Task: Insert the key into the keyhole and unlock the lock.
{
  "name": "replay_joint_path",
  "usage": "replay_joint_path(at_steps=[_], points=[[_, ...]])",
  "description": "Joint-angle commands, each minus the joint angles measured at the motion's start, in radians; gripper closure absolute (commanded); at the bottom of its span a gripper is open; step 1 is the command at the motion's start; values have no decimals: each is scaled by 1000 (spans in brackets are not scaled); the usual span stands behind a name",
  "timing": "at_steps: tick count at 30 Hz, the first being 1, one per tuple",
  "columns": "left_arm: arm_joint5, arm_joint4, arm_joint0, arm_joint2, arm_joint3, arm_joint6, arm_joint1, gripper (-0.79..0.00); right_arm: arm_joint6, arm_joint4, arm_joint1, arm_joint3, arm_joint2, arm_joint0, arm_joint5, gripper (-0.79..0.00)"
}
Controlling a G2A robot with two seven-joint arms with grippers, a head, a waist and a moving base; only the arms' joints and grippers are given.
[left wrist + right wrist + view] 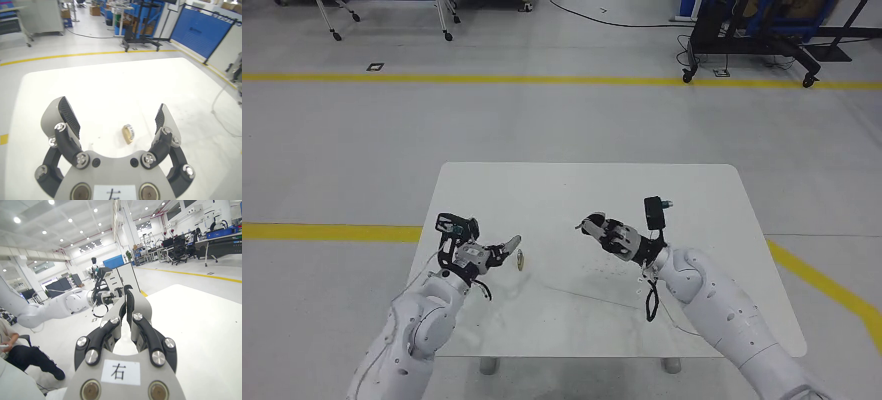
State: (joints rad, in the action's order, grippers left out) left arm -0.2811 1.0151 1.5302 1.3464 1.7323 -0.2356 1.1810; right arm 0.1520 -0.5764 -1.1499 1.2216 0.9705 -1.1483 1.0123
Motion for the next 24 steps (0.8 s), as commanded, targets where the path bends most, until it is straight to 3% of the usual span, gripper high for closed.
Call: replay_joint_path(at_steps=[1,3,11,14,17,21,24], points=[[22,102,-31,0,6,-10,-3,-785,-23,54,8,4,-8,5,0,0],[110,311,-25,-16,37,75,-5,-785,-23,54,8,4,-8,5,0,0],[102,289,-22,-19,37,78,-4,-785,-23,54,8,4,-8,5,0,0],[2,58,-28,-14,23,24,0,-785,-27,64,7,9,-10,-2,-15,0],[-99,-211,-76,-10,-30,-106,3,-785,-64,138,1,3,-25,-4,-30,0],[-166,-633,-195,-24,-162,-377,7,-785,-106,249,-4,-28,-32,7,-15,0],[-177,-945,-314,-49,-312,-618,10,-785,-120,317,-6,-46,-30,5,0,0]])
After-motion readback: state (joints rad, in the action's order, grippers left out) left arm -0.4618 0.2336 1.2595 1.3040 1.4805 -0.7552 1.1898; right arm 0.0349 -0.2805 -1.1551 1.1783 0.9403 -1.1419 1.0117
